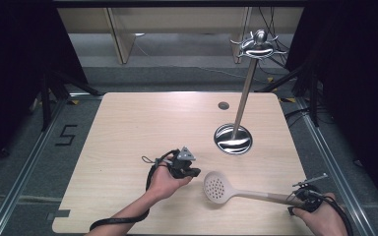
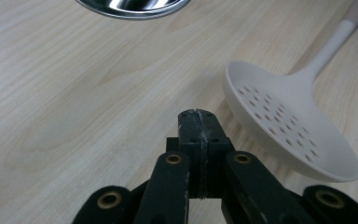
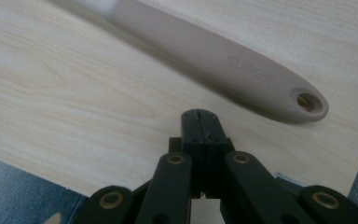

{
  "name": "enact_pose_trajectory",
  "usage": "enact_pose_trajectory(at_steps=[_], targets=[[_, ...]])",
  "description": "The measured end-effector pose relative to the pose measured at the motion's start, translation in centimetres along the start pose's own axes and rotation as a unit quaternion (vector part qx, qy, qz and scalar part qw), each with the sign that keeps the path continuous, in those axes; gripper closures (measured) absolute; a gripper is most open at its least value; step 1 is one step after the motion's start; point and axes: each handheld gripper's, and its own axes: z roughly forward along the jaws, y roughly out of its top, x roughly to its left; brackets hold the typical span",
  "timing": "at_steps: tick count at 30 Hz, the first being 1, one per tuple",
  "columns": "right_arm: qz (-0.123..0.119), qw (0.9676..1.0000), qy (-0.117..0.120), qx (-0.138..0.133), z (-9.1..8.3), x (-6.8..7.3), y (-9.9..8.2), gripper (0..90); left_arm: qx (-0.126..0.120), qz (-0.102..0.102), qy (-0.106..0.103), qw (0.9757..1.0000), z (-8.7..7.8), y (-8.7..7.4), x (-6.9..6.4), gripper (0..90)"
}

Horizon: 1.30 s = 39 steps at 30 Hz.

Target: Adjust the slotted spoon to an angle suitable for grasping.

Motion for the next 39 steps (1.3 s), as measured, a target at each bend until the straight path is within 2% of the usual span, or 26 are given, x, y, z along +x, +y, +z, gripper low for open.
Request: enact_pose_trajectory(at_steps=[1,4,5,7,8,9,11,12,13,14,15,16,17,20,22,23,24,25,27,29,30,31,34,35,38,39], targets=[[-0.011,0.9999,-0.010,-0.002,0.2,-0.3,0.1,90.0,0.000,0.000,0.000,1.0000,0.0,0.0,0.0,88.9],[-0.004,0.9999,-0.011,0.001,0.1,-0.2,0.4,90.0,0.005,0.009,-0.003,0.9999,0.2,0.2,-0.4,88.9],[0.001,1.0000,-0.001,0.003,0.2,-0.2,0.4,90.0,0.008,0.014,-0.005,0.9999,0.3,0.3,-0.6,88.8],[-0.001,0.9999,-0.013,0.001,0.3,-0.2,0.5,90.0,0.010,0.014,-0.005,0.9998,0.4,0.2,-0.7,88.9],[-0.005,0.9999,-0.009,0.006,0.3,-0.2,0.8,90.0,0.017,0.026,-0.005,0.9995,0.5,0.3,-0.9,88.9],[-0.007,0.9997,-0.021,0.005,0.4,-0.3,0.8,90.0,0.017,0.026,-0.005,0.9995,0.5,0.3,-0.9,88.9],[0.006,0.9999,-0.009,0.004,0.5,0.0,0.8,90.0,0.022,0.036,-0.011,0.9991,0.7,0.4,-1.0,89.0],[-0.015,0.9996,-0.022,0.004,0.6,-0.3,1.1,90.0,0.034,0.052,-0.013,0.9980,0.6,0.4,-1.0,89.0],[-0.016,0.9997,-0.018,0.002,0.5,-0.3,1.2,90.0,0.039,0.072,-0.005,0.9967,0.6,0.5,-1.1,89.1],[-0.007,0.9999,-0.011,0.001,0.6,-0.2,1.2,90.0,0.021,0.057,-0.002,0.9982,0.8,0.5,-1.5,89.1],[-0.009,0.9998,-0.018,0.008,0.6,-0.2,1.3,90.0,0.022,0.060,-0.004,0.9980,0.8,0.5,-1.5,89.1],[-0.014,0.9996,-0.025,0.006,0.6,-0.3,1.4,90.0,0.038,0.077,-0.006,0.9963,0.5,0.6,-1.3,89.1],[-0.010,0.9998,-0.015,0.006,0.7,-0.2,1.4,90.0,0.042,0.082,-0.008,0.9957,0.5,0.6,-1.2,89.1],[-0.013,0.9998,-0.011,0.007,0.8,-0.2,1.6,90.0,0.040,0.085,-0.012,0.9955,0.4,0.5,-1.4,89.1],[-0.007,0.9997,-0.023,0.008,0.8,-0.2,1.7,90.0,0.040,0.083,-0.016,0.9956,0.3,0.5,-1.5,89.2],[-0.025,0.9995,-0.020,0.003,1.0,-0.6,1.9,90.0,0.041,0.086,-0.022,0.9952,0.2,0.4,-1.5,89.2],[-0.025,0.9995,-0.020,0.003,1.0,-0.6,1.9,90.0,0.041,0.086,-0.022,0.9952,0.2,0.4,-1.5,89.2],[-0.009,0.9998,-0.016,0.005,0.8,-0.1,2.1,90.0,0.040,0.087,-0.029,0.9949,0.2,0.3,-1.6,89.2],[-0.013,0.9995,-0.029,0.001,0.9,0.0,2.4,90.0,0.031,0.080,-0.039,0.9956,0.2,0.1,-2.1,89.2],[-0.015,0.9995,-0.028,-0.003,0.9,0.2,2.5,90.0,0.034,0.086,-0.041,0.9948,0.1,0.1,-2.3,89.2],[-0.053,0.9976,-0.043,-0.012,1.1,-0.1,2.9,90.0,0.023,0.074,-0.044,0.9960,0.1,-0.1,-2.9,89.2],[-0.053,0.9976,-0.043,-0.012,1.1,-0.1,2.9,90.0,0.023,0.074,-0.044,0.9960,0.1,-0.1,-2.9,89.2],[-0.047,0.9981,-0.036,-0.015,1.2,0.6,3.8,90.0,0.022,0.080,-0.058,0.9949,0.2,-0.4,-3.7,89.2],[-0.031,0.9990,-0.030,-0.005,1.1,1.1,4.0,90.0,0.024,0.085,-0.062,0.9941,0.1,-0.5,-4.0,89.2],[-0.069,0.9965,-0.043,-0.018,1.8,1.5,4.7,90.0,0.026,0.098,-0.079,0.9917,0.2,-0.6,-5.2,89.2],[-0.063,0.9970,-0.043,-0.014,1.9,1.9,4.9,90.0,0.025,0.094,-0.083,0.9918,0.2,-0.7,-5.5,89.2]])
